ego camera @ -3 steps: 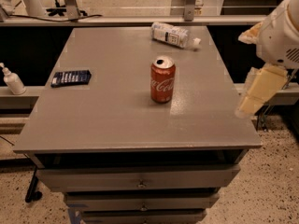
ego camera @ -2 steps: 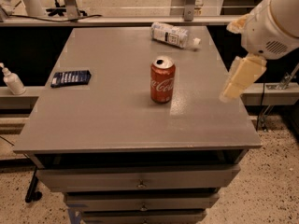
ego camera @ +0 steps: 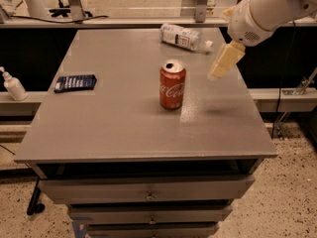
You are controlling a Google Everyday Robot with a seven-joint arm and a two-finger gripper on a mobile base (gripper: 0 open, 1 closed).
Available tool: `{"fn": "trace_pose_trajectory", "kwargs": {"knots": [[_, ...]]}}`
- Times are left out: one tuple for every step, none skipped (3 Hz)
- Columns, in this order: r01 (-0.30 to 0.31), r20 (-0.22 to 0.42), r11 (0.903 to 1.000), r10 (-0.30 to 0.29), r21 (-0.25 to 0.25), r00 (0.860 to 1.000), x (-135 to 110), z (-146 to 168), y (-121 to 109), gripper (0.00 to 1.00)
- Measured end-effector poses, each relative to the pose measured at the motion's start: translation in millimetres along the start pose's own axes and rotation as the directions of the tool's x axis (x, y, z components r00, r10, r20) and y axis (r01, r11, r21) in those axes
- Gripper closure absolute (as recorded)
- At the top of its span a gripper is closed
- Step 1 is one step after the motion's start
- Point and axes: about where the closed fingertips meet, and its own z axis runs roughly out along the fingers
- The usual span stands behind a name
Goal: Pick blue plastic bottle
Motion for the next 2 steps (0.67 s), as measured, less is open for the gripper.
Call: {"fn": "trace_pose_trajectory", "kwargs": {"knots": [[0.002, 0.013, 1.0, -0.001, -0.003, 1.0, -1, 3, -2, 0.0], [0.015, 0.041, 0.9999, -0.016, 0.007, 0.999, 1, 23, -27, 0.0]]}}
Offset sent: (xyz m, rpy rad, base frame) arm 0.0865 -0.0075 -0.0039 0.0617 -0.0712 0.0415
